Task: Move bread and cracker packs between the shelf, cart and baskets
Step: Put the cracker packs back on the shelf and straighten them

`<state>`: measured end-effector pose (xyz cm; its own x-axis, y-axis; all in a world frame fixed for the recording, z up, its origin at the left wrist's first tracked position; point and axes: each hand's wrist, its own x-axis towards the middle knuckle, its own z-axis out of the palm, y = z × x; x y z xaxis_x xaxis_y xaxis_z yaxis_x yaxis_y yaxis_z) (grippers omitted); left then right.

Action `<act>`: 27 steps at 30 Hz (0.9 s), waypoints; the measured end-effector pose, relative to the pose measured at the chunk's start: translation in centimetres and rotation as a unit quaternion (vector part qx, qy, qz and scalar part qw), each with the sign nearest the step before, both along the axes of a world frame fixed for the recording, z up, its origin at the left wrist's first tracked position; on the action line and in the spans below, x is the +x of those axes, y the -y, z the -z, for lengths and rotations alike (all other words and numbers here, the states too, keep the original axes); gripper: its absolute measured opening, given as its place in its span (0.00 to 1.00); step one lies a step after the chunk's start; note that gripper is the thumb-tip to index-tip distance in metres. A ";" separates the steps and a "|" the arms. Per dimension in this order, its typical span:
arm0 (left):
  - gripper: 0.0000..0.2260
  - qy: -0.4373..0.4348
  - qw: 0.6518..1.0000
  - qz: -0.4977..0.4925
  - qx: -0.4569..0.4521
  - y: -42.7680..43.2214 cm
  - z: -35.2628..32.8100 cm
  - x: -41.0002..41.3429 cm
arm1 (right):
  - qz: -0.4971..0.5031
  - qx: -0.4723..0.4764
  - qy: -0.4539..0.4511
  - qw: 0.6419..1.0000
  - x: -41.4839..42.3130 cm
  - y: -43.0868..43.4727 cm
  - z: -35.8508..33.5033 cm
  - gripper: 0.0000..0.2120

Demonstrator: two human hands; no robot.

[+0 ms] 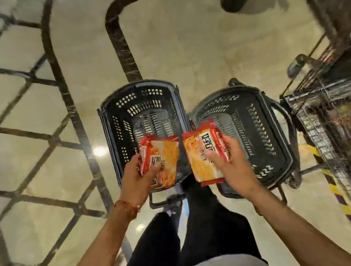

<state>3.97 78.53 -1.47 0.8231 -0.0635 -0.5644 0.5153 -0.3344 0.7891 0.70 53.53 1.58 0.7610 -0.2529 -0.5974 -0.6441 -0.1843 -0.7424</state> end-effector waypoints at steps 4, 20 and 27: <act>0.15 0.008 0.998 0.065 -0.026 -0.3 -2.1 -3.3 | 0.062 0.002 0.019 0.998 -6.0 0.0 -3.7 0.20; 0.28 0.082 0.902 0.417 -0.073 14.2 -12.9 -16.2 | 0.425 -0.082 0.085 0.898 -38.8 5.5 -13.9 0.27; 0.21 0.080 0.843 0.525 -0.085 27.2 -15.8 -31.0 | 0.545 -0.117 0.142 0.818 -56.7 10.0 -15.6 0.29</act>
